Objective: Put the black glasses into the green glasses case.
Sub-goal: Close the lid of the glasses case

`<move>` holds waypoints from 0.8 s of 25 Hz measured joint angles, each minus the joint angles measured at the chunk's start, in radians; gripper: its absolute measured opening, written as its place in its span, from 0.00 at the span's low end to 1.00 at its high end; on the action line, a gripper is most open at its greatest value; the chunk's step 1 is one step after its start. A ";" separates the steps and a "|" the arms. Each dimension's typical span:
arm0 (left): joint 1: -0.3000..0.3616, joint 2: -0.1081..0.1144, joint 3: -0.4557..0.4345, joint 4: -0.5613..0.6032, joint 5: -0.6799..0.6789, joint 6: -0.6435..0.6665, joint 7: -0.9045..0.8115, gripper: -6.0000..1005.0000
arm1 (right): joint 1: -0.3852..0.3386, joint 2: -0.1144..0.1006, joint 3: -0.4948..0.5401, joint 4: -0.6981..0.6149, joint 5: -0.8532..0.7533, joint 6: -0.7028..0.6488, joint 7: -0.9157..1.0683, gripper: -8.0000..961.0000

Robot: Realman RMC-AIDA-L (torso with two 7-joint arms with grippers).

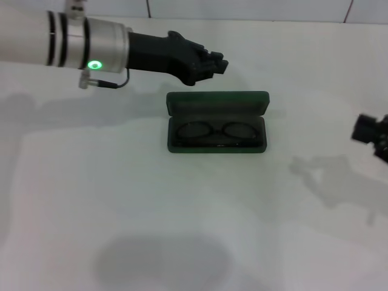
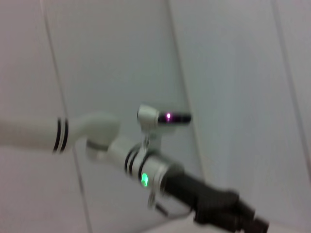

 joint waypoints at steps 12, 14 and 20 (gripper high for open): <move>-0.021 -0.041 0.008 -0.041 0.050 -0.087 -0.029 0.16 | 0.039 -0.006 0.101 0.135 0.013 -0.020 -0.075 0.18; -0.021 -0.050 0.008 -0.041 0.070 -0.094 -0.027 0.16 | 0.042 -0.006 0.098 0.142 0.013 -0.010 -0.076 0.19; -0.021 -0.071 0.009 -0.041 0.103 -0.146 -0.026 0.16 | 0.055 -0.007 0.103 0.187 0.011 -0.003 -0.093 0.19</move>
